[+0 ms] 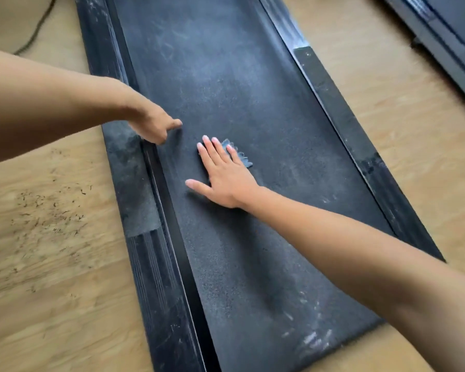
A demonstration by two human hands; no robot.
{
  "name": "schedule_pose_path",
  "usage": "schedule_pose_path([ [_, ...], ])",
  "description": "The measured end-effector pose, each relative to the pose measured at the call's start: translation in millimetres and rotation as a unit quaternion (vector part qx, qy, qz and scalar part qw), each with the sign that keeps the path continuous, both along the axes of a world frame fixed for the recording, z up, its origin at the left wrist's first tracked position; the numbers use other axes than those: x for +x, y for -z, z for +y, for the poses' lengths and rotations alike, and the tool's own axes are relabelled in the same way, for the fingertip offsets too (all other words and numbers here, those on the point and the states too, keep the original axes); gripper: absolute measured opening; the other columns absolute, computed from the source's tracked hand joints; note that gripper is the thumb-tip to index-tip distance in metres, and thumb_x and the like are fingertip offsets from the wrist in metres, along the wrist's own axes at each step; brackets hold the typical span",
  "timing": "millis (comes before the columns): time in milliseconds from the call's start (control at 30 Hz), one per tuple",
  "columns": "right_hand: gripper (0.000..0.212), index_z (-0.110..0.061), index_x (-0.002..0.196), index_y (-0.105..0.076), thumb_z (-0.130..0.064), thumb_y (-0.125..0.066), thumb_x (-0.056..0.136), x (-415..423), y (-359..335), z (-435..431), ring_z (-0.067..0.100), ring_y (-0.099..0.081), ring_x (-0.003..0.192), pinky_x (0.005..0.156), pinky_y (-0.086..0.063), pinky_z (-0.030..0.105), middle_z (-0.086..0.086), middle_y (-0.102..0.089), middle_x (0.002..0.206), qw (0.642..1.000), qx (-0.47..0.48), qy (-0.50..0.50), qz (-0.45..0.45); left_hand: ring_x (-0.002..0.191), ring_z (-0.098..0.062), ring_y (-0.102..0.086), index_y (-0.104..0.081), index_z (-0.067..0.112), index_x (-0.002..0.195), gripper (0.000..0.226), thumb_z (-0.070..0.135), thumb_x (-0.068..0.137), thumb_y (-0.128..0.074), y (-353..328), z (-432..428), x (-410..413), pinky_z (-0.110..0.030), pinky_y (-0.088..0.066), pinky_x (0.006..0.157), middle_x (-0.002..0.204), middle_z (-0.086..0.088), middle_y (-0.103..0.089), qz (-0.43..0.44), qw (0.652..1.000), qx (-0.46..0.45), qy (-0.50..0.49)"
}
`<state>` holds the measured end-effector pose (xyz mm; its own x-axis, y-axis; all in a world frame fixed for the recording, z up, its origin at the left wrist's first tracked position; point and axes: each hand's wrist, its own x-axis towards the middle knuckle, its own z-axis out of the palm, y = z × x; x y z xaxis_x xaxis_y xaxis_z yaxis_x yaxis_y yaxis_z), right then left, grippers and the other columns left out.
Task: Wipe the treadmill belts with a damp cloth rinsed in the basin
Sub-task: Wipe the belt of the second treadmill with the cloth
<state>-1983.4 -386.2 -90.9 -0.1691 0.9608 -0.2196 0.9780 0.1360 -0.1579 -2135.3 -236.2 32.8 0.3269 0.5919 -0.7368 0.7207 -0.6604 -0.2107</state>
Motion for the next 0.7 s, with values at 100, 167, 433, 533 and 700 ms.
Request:
schedule_pose_path([
  [100, 0.099, -0.012, 0.167, 0.003, -0.079, -0.025, 0.100, 41.8, -8.2, -52.3, 0.022, 0.014, 0.161, 0.130, -0.003, 0.051, 0.007, 0.012, 0.175, 0.995, -0.026, -0.093, -0.018, 0.144, -0.039, -0.045, -0.003, 0.012, 0.168, 0.093, 0.054, 0.103, -0.055, 0.4, -12.6, -4.4, -0.039, -0.040, 0.113, 0.159, -0.026, -0.044, 0.005, 1.000, -0.001, 0.016],
  [167, 0.098, -0.010, 0.167, 0.004, -0.077, -0.026, 0.102, 87.9, -16.2, -137.0, 0.025, 0.015, 0.161, 0.130, -0.003, 0.051, 0.010, 0.013, 0.175, 0.979, -0.052, -0.185, -0.062, 0.141, -0.041, -0.049, 0.000, 0.008, 0.166, 0.118, 0.080, 0.090, -0.053, 9.1, -19.4, -8.2, -0.042, -0.043, 0.110, 0.155, -0.027, -0.048, 0.005, 1.000, 0.019, -0.003],
  [433, 0.093, -0.009, 0.165, -0.025, -0.073, -0.044, 0.100, 190.6, -29.0, -309.8, 0.030, -0.023, 0.159, 0.124, -0.018, 0.047, 0.012, -0.020, 0.173, 0.964, -0.049, -0.232, -0.120, 0.155, -0.056, -0.004, 0.025, 0.013, 0.162, 0.185, 0.115, 0.019, -0.034, 62.4, -56.2, -29.1, -0.055, -0.020, 0.126, 0.165, -0.038, 0.016, -0.063, 0.994, 0.046, -0.076],
  [533, 0.100, -0.008, 0.166, -0.019, -0.079, -0.038, 0.098, 131.1, -4.2, -258.6, 0.028, -0.008, 0.162, 0.127, -0.015, 0.050, 0.011, -0.009, 0.175, 0.991, -0.008, -0.116, -0.062, 0.157, -0.055, 0.000, 0.025, 0.013, 0.162, 0.182, 0.113, 0.024, -0.040, 61.5, -54.4, -27.6, -0.056, -0.015, 0.129, 0.165, -0.039, 0.017, -0.065, 0.994, 0.048, -0.076],
  [700, 0.104, -0.013, 0.168, -0.004, -0.086, -0.020, 0.095, 68.7, -1.1, -80.3, 0.020, 0.010, 0.162, 0.131, -0.002, 0.048, 0.005, 0.005, 0.176, 1.000, 0.005, -0.004, 0.002, 0.157, -0.053, 0.003, 0.024, 0.014, 0.163, 0.174, 0.107, 0.037, -0.051, 54.3, -62.3, -20.9, -0.056, -0.013, 0.130, 0.166, -0.037, 0.018, -0.064, 0.994, 0.048, -0.078],
])
